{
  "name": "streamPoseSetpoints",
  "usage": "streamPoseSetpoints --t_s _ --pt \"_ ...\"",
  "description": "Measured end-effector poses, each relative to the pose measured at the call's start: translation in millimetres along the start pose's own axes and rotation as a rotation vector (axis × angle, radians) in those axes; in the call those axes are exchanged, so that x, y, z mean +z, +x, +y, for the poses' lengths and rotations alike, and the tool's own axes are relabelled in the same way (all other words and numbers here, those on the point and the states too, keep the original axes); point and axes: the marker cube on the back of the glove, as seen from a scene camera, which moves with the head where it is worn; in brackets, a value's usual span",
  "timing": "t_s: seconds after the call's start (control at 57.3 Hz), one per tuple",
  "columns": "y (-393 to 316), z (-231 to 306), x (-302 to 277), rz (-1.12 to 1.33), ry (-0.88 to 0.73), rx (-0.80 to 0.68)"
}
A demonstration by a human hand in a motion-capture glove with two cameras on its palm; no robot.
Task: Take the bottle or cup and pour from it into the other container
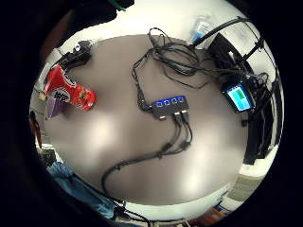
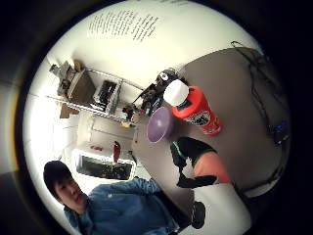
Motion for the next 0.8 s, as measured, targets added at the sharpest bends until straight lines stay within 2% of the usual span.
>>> streamPoseSetpoints --t_s 0.244,0.471,0.628,0.802 --pt "-3 -17 37 -0.272 -0.028 0.05" --pt "-15 -25 82 -0.464 -0.045 0.007" --pt "-29 -31 106 -0.59 0.004 -0.058" --pt "-40 -39 124 -0.729 0.174 -0.041"
